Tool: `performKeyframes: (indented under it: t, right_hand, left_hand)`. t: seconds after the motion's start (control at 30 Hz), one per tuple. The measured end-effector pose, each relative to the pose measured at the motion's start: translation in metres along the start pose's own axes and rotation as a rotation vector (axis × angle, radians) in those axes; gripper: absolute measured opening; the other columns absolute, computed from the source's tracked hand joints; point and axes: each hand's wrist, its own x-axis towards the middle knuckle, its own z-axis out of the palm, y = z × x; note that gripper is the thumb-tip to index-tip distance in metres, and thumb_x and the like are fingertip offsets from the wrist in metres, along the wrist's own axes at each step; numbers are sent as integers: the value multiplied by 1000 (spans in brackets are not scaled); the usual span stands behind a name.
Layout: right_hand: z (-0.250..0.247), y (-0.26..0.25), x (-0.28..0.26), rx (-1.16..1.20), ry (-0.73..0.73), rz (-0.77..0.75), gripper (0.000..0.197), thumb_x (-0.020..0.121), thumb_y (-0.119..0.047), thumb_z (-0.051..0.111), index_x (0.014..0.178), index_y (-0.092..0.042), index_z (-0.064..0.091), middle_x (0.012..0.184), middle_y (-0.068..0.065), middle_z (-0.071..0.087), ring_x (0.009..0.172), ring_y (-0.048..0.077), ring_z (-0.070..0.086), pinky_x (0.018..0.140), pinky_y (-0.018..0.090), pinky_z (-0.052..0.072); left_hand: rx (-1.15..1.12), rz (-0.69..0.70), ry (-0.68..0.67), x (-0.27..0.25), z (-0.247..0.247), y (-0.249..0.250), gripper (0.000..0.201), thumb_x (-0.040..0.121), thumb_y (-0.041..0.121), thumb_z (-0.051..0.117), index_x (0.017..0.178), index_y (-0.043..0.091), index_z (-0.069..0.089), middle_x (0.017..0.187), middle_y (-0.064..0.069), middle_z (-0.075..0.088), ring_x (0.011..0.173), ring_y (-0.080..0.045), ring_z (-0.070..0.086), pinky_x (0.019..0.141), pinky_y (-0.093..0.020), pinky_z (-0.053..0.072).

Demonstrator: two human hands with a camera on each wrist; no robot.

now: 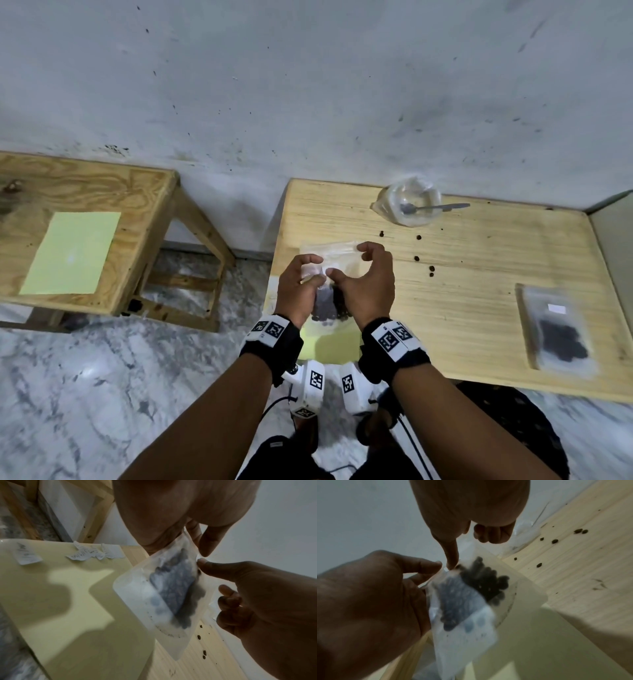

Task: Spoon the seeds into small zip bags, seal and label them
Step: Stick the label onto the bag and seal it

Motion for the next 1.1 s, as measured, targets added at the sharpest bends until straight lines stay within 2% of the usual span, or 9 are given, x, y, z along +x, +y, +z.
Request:
performKeyframes:
  t: [0.1, 0.2, 0.37, 0.5, 0.67, 0.8, 0.87, 1.0, 1.1]
  right_hand:
    - [-5, 6, 3, 149, -96, 115, 63, 61, -36, 93, 108, -34, 51, 97, -6, 64, 86, 10, 63, 72, 30, 50]
    - [-9, 14, 4, 205, -107, 138, 55, 66, -28, 91, 101, -35, 49, 84, 1, 65, 74, 16, 64, 73, 37, 52]
    - [-15, 19, 4, 225, -103, 125, 52, 70, -18, 89, 102, -23, 47, 81, -2, 61, 54, -2, 54, 57, 17, 43]
    - [-19, 26, 6, 232, -175, 96, 53, 67, -12, 90, 96, -29, 49, 82, 2, 65, 61, 12, 57, 65, 32, 50]
    - [-20, 31, 4, 219, -161, 68, 49, 69, -13, 88, 94, -27, 49, 76, -5, 65, 62, 12, 59, 66, 34, 49]
    - [-24, 29, 3, 239, -122, 56, 42, 75, -17, 85, 92, -27, 49, 81, -8, 60, 68, 11, 58, 69, 34, 49]
    - [-27, 30, 3, 238, -146, 43, 43, 73, -18, 86, 91, -29, 49, 81, -6, 61, 66, 12, 57, 68, 34, 49]
    - [-37, 36, 7, 239, -188, 31, 49, 68, -16, 89, 90, -33, 49, 86, -4, 62, 66, 16, 56, 68, 36, 49]
    - [-45, 40, 9, 233, -171, 15, 45, 68, -17, 89, 88, -29, 51, 86, -6, 62, 75, 19, 61, 70, 39, 51]
  left_hand:
    - [4, 14, 60, 0, 0, -3, 12, 84, 12, 72, 89, 22, 66, 97, 11, 69, 98, -13, 61, 86, -30, 47]
    - [30, 36, 64, -1, 3, -2, 13, 85, 9, 71, 87, 21, 66, 95, 13, 68, 95, -3, 60, 86, -26, 46]
    - [54, 58, 15, -6, 8, 0, 15, 86, 3, 68, 96, 13, 66, 100, 9, 67, 95, 0, 58, 77, -10, 43]
    - [27, 84, -4, -8, 7, -1, 24, 82, -6, 68, 98, 12, 66, 102, 0, 68, 85, 0, 60, 69, -7, 46]
    - [40, 89, -18, -9, 9, -3, 24, 82, -6, 68, 95, 14, 66, 101, 3, 68, 91, -7, 61, 73, -7, 45]
    - [31, 64, -11, -8, 13, -5, 17, 85, 2, 68, 91, 17, 67, 100, 6, 69, 98, -11, 60, 84, -25, 46]
    - [32, 65, 6, -8, 17, -6, 17, 86, 2, 68, 90, 18, 67, 98, 6, 70, 96, -11, 60, 84, -28, 47]
    - [-14, 52, -4, -8, 25, -3, 18, 85, -1, 67, 87, 17, 67, 93, 8, 69, 89, -7, 58, 75, -17, 47]
    - [-16, 59, -17, -8, 36, -4, 18, 85, -2, 67, 87, 16, 67, 92, 6, 69, 89, -7, 58, 75, -19, 46]
